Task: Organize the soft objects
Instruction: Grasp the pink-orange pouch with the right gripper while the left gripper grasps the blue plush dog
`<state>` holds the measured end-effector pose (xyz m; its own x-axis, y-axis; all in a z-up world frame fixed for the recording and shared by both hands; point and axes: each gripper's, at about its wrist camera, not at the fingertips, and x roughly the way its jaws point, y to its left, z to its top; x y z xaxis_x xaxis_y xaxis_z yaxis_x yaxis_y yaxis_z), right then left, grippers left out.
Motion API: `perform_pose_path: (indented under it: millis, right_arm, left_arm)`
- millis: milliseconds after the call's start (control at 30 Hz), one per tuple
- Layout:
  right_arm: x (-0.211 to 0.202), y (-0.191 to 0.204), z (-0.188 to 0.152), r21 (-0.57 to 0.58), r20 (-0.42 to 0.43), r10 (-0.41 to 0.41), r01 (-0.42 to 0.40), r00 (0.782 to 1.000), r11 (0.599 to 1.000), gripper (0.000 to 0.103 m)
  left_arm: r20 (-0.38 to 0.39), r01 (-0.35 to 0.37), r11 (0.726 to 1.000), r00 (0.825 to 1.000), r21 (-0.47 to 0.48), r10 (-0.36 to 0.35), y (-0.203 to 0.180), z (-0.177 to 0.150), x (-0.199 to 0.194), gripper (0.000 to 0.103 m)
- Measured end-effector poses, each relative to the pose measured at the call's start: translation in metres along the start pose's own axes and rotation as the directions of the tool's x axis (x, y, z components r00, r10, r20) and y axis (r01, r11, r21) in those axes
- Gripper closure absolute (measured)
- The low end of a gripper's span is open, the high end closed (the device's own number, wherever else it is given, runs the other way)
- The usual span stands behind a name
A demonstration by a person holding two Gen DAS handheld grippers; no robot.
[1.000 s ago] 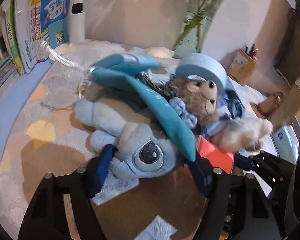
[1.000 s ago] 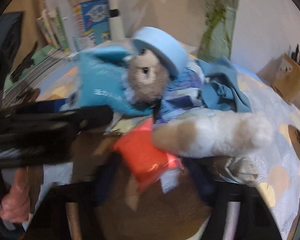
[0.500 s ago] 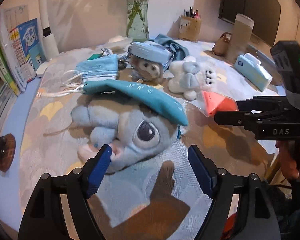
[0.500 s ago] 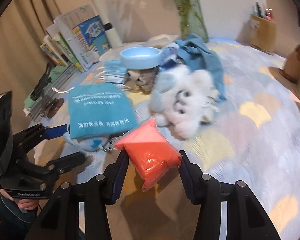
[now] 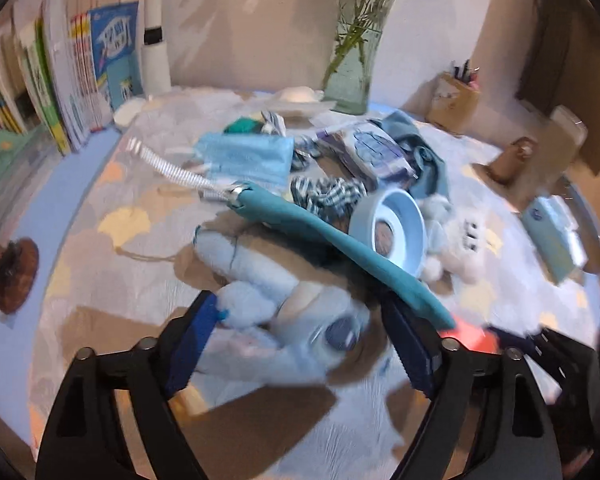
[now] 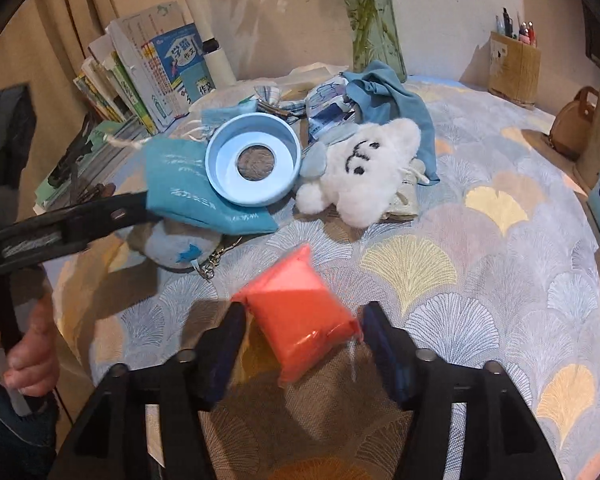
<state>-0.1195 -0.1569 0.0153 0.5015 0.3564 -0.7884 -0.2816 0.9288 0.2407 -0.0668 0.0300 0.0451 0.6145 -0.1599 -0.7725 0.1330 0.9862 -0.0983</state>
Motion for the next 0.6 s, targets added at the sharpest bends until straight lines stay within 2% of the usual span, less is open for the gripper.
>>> perform_pose_path:
  millis: [100,167,233,300,333,367,400,433,600]
  right_arm:
    - [0.000,-0.004,-0.001,0.010,0.008,0.022,-0.022,1.000,1.000,0.042]
    - [-0.001,-0.005,-0.002,0.013,0.011,0.029,-0.029,1.000,0.999,0.042]
    - [-0.002,-0.005,-0.003,0.010,0.010,0.027,-0.028,1.000,1.000,0.042]
    - [-0.002,-0.006,-0.003,-0.001,0.006,0.012,-0.012,1.000,1.000,0.042]
    - [-0.003,-0.006,-0.004,-0.004,0.005,0.004,-0.004,1.000,1.000,0.040]
    - [-0.004,-0.007,-0.004,-0.005,0.007,0.000,0.000,1.000,1.000,0.033]
    - [-0.004,-0.009,-0.004,0.000,0.011,-0.001,0.001,1.000,1.000,0.022]
    - [-0.004,-0.011,-0.005,0.013,0.020,-0.003,0.003,1.000,1.000,0.018]
    - [-0.002,-0.013,-0.003,0.041,0.037,0.002,-0.004,0.999,0.999,0.015]
  left_arm:
    - [0.020,-0.121,0.987,0.993,0.106,0.119,-0.024,0.011,0.013,0.015]
    - [0.043,-0.170,0.967,0.985,0.191,0.165,-0.035,0.011,0.016,0.015]
    - [0.043,-0.188,0.954,0.982,0.234,0.184,-0.034,0.004,0.016,0.014]
    - [0.056,-0.168,0.955,0.986,0.243,0.159,-0.024,-0.006,0.009,0.013]
    - [0.061,-0.141,0.967,0.990,0.213,0.131,-0.014,-0.012,0.000,0.012]
    - [0.044,-0.121,0.976,0.992,0.184,0.114,-0.008,-0.015,-0.005,0.012]
    - [0.030,-0.103,0.982,0.995,0.159,0.100,-0.001,-0.018,-0.009,0.012]
    - [0.024,-0.091,0.986,0.996,0.138,0.088,0.003,-0.020,-0.012,0.012]
    - [0.008,-0.061,0.993,0.998,0.097,0.061,0.010,-0.026,-0.014,0.011]
